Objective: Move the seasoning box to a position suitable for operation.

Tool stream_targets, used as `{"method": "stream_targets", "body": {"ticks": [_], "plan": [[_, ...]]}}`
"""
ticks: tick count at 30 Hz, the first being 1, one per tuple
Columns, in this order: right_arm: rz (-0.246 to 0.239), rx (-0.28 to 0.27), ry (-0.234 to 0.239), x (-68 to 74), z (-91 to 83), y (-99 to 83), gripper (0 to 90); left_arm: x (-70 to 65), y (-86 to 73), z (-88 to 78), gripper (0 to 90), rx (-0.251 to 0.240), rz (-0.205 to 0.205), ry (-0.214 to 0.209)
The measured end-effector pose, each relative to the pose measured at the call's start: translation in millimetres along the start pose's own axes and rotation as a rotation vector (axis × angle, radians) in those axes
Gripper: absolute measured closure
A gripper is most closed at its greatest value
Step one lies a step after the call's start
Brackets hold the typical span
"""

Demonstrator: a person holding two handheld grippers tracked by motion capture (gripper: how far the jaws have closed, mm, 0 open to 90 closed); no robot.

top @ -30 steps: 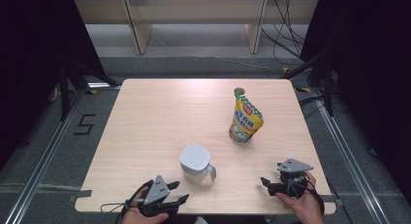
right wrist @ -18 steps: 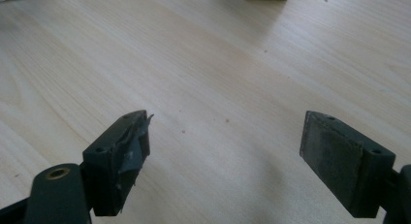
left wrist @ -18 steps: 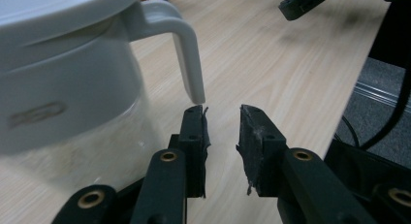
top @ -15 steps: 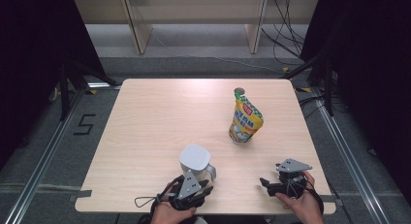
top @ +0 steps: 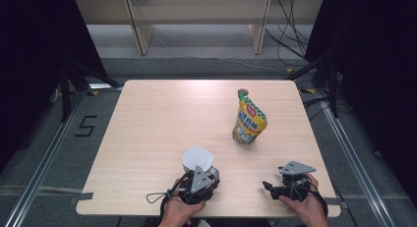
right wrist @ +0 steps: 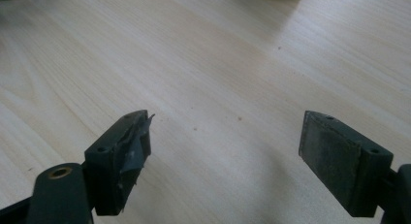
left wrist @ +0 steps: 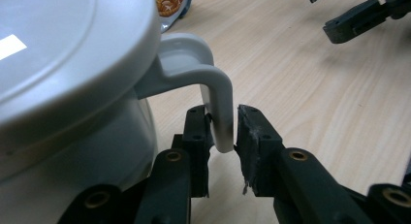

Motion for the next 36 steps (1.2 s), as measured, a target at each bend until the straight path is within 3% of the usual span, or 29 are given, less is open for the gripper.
{"method": "stream_targets", "body": {"ticks": [1, 2, 3, 5, 8, 9, 10, 12, 13, 14, 15, 16, 17, 19, 20, 25, 29, 30, 31, 33, 36], "plan": [[0.000, 0.000, 0.000, 0.0, 0.0, 0.0, 19.9, 0.0, 0.0, 0.0, 74.3, 0.000, 0.000, 0.000], [-0.008, -0.001, -0.001, -0.8, -0.1, 0.4, 19.9, -3.4, -0.5, 1.0, 74.8, -0.010, -0.044, 0.017], [-0.003, 0.004, 0.003, -0.4, -0.3, 0.2, 20.0, -3.5, -0.2, 1.2, 75.3, -0.018, -0.054, 0.011], [0.003, 0.006, 0.005, 0.1, -0.3, 0.1, 20.0, -2.9, -0.9, 0.9, 75.6, -0.013, -0.048, 0.013], [0.009, 0.011, 0.007, 0.9, 0.4, 0.3, 20.1, -2.0, -3.0, -1.1, 77.4, -0.028, -0.080, -0.009], [-0.008, 0.003, 0.006, 0.0, 0.7, 0.0, 20.1, -2.0, -3.0, -1.1, 78.3, -0.028, -0.080, -0.009], [-0.003, -0.002, 0.003, 0.1, 0.3, 0.1, 20.1, -0.2, -4.8, -6.3, 79.3, -0.017, -0.064, -0.036], [0.000, 0.000, 0.005, -0.1, 0.3, 0.0, 20.1, 0.9, -5.6, -11.0, 81.6, -0.017, -0.045, -0.030], [-0.024, -0.012, 0.001, -2.5, 1.3, 0.9, 20.2, 0.9, -5.6, -11.0, 89.3, -0.017, -0.045, -0.030], [-0.017, -0.011, 0.003, -2.3, 2.1, 0.5, 20.2, 6.4, -5.3, -12.6, 89.1, -0.043, -0.046, -0.004], [-0.017, -0.011, 0.003, -2.3, 2.1, 0.5, 20.2, 6.4, -5.3, -12.6, 89.1, -0.043, -0.046, -0.004], [-0.018, 0.001, 0.009, -2.1, 2.3, 0.4, 20.2, 8.8, -4.5, -12.0, 88.7, -0.066, -0.094, -0.019], [-0.024, 0.000, 0.003, -2.2, 2.4, 0.5, 20.2, 8.2, -3.1, -12.6, 86.0, -0.065, -0.110, -0.029], [-0.005, 0.009, 0.009, -0.2, 1.9, -0.4, 20.2, 6.0, -2.7, -12.5, 85.0, -0.065, -0.104, -0.024], [-0.017, -0.001, 0.009, -0.8, 2.4, 0.2, 20.2, 0.8, -2.2, -11.3, 79.4, -0.057, -0.111, -0.048], [-0.021, 0.001, 0.011, -1.0, 3.0, 0.1, 20.2, -2.7, -0.9, -2.4, 68.0, -0.026, -0.088, -0.040], [-0.020, 0.001, 0.012, -1.0, 3.0, 0.2, 20.2, -6.8, 1.4, 3.0, 69.2, -0.037, -0.130, -0.020], [-0.014, 0.002, 0.012, -0.7, 3.2, 0.1, 20.2, -4.1, 1.0, 2.9, 70.3, -0.018, -0.084, 0.001], [-0.011, 0.002, 0.012, -0.6, 3.4, 0.2, 20.2, -4.1, 1.0, 2.9, 70.6, -0.018, -0.084, 0.001], [-0.014, 0.002, 0.014, -0.5, 3.5, 0.2, 20.2, -7.9, 0.4, 7.0, 70.7, -0.027, -0.122, 0.019], [0.003, 0.008, 0.015, 1.0, 2.3, 0.2, 20.3, -10.7, -0.5, 8.7, 71.6, -0.027, -0.138, 0.045]]}}
Point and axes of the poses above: each handheld gripper's, and its own axes: z roughly forward along the jaws, y roughly out of its top, x roughly to its left, the point moved 3 cm from there along z, roughly forward along the jaws, and after that the axes turned 11 degrees about z, right-handed, at the moved point
